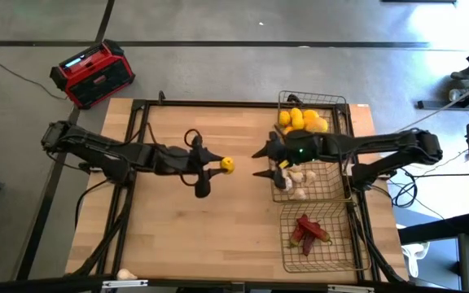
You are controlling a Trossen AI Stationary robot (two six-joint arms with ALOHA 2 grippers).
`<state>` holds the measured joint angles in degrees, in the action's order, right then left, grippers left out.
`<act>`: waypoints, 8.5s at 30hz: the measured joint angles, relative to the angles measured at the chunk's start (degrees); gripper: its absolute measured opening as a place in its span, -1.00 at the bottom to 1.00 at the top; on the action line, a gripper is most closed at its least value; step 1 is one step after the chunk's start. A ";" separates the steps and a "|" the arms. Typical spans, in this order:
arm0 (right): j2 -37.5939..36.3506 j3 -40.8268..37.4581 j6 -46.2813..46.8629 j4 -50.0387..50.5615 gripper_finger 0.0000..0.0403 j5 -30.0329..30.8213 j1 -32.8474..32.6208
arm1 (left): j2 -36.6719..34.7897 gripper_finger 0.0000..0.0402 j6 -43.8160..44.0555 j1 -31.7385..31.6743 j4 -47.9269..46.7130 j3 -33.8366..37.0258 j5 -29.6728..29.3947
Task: Sort produce into baskets
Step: Put the yellow lemon into the top wire basket, then put the white garlic into the middle wire basket
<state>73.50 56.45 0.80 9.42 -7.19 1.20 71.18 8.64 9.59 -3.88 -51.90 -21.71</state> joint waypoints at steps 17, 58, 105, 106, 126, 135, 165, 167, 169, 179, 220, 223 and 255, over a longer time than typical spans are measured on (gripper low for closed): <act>11.80 0.00 0.62 -24.76 0.43 -3.68 -1.61 | 4.24 -0.28 -2.33 -0.26 11.94 0.00 0.24; -5.13 6.26 0.87 20.57 -0.12 34.84 -1.54 | 8.14 0.36 4.84 2.54 -6.11 0.02 0.68; 10.80 7.48 11.41 40.20 -0.11 14.14 38.70 | 8.17 0.36 4.72 2.38 -6.04 0.02 0.68; 11.39 7.48 11.40 40.33 -0.11 13.93 38.65 | 8.17 0.36 4.72 2.38 -6.03 0.02 0.68; 17.75 7.43 9.27 41.49 0.03 14.19 38.59 | 8.17 0.36 4.45 2.38 -6.01 0.02 0.66; 17.78 7.43 8.97 41.53 0.20 14.20 38.58 | 8.17 0.36 4.42 2.38 -6.01 0.02 0.66; -13.13 7.43 5.32 36.33 0.28 8.08 23.35 | 5.94 0.36 0.05 1.56 -11.12 -2.89 -0.02; -14.56 7.43 4.94 34.48 0.28 8.11 19.65 | 4.44 0.36 2.82 2.17 -18.26 -5.56 -0.03; -15.25 7.43 4.88 32.82 0.28 8.86 16.38 | 3.10 0.36 6.37 3.36 -25.25 -7.84 -0.03; -14.34 7.43 0.39 30.90 0.28 14.22 7.25 | 1.49 0.36 27.99 13.02 -41.59 -10.67 20.67; -13.56 3.85 -7.27 26.63 0.28 11.82 7.37 | 11.71 0.21 100.01 34.35 -25.57 5.66 59.49; -13.56 3.85 -7.83 26.63 0.28 10.07 7.37 | 13.42 0.18 100.84 34.91 -24.65 5.66 61.23; -13.56 3.82 -10.10 24.52 0.28 9.08 7.40 | 23.93 -0.44 87.19 45.11 -17.65 5.09 63.43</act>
<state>59.94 60.27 -9.30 33.93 1.89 8.60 95.11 95.83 54.70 -21.53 -46.81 41.72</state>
